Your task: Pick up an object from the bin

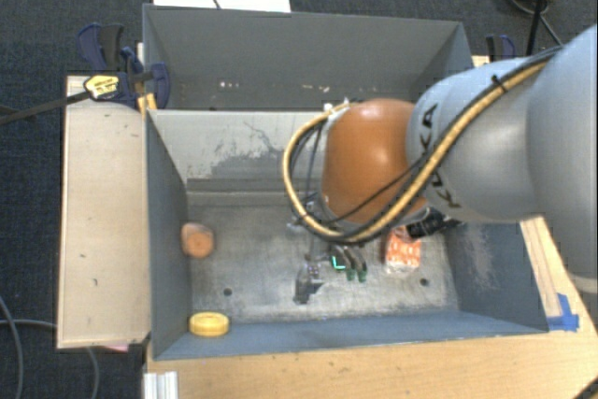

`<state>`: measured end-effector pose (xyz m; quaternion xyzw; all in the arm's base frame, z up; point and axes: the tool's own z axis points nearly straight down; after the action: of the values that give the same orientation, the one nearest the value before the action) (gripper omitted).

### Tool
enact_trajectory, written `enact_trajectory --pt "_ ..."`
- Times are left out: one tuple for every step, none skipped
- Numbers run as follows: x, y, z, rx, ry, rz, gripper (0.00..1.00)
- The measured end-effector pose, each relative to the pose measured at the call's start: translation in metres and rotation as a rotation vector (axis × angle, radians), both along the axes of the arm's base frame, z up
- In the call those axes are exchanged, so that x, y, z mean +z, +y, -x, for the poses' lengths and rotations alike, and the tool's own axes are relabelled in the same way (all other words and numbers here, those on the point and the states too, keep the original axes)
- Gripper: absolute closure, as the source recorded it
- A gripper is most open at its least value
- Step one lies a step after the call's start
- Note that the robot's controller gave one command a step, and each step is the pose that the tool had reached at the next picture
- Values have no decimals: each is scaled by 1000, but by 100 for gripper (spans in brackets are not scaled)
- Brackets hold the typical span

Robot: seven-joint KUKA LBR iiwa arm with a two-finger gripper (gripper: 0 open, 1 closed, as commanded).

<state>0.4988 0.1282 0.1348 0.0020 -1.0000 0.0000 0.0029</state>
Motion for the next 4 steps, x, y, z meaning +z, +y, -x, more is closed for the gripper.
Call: enact_trajectory --pt "4 0 -2 -5 -8 -1 0" --pt "-57 -61 -16 -7 -12 -1 0" --pt "-56 -77 -11 74 -12 -2 0" --pt "-37 -103 -35 118 -8 -1 0"
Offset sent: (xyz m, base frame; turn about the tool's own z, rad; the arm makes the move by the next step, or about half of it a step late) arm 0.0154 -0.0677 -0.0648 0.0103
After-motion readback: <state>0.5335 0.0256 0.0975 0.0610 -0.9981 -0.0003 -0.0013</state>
